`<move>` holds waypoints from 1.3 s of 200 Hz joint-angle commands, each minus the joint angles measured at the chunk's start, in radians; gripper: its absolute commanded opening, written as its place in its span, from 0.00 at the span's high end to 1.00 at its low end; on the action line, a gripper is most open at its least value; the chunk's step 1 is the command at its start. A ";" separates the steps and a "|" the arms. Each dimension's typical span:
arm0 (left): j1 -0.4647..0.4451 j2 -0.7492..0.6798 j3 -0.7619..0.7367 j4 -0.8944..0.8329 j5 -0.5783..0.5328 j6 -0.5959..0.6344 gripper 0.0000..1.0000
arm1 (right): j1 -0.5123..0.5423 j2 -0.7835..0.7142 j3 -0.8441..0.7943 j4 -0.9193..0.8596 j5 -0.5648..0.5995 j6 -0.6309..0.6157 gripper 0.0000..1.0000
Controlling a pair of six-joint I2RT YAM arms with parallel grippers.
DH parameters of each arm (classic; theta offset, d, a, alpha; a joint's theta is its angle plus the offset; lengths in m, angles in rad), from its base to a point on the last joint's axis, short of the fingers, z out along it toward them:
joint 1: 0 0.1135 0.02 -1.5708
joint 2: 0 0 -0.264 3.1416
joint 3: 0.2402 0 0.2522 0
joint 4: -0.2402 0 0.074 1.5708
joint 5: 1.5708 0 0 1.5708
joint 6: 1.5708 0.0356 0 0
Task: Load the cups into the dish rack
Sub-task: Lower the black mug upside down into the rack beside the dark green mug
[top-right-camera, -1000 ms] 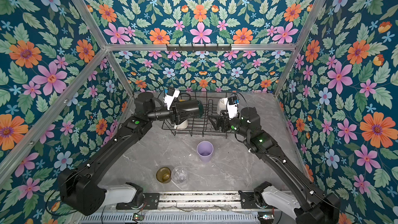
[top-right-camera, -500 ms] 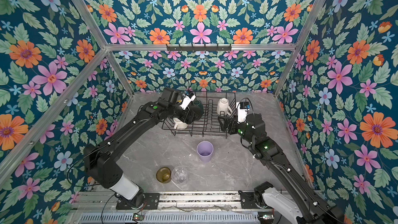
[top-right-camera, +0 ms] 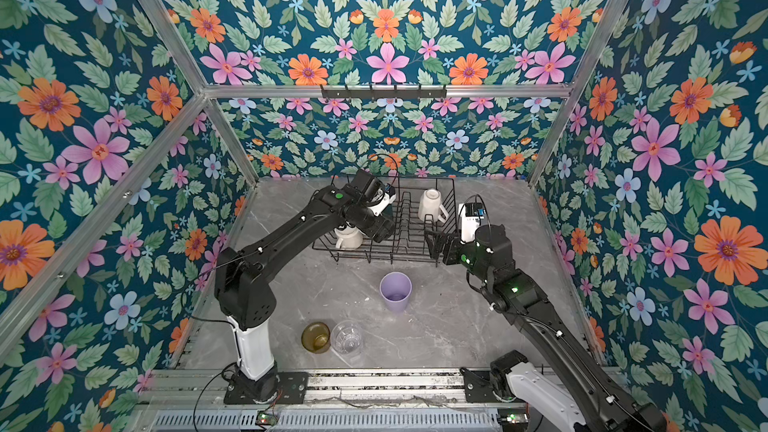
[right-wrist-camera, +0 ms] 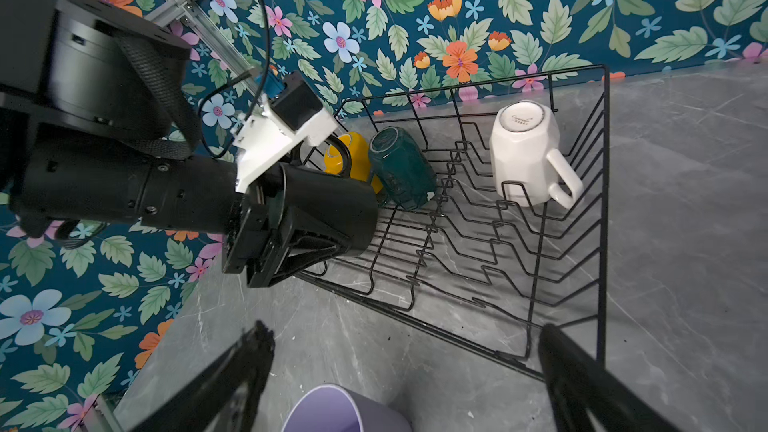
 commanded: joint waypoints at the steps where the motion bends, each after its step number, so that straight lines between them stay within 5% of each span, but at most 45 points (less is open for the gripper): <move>1: -0.004 0.028 0.030 -0.033 -0.019 0.022 1.00 | -0.001 -0.008 -0.007 0.004 0.012 -0.001 0.01; 152: -0.019 0.218 0.107 -0.090 -0.054 0.027 0.99 | -0.004 0.002 -0.026 0.018 -0.014 0.020 0.01; 206: -0.009 0.249 0.120 -0.098 -0.064 0.015 0.79 | -0.004 0.006 -0.029 0.019 -0.020 0.026 0.01; 240: -0.008 0.253 0.116 -0.100 -0.068 0.016 0.44 | -0.004 0.016 -0.028 0.028 -0.028 0.031 0.01; 260: -0.007 0.261 0.116 -0.099 -0.080 0.021 0.34 | -0.003 0.021 -0.027 0.031 -0.033 0.034 0.01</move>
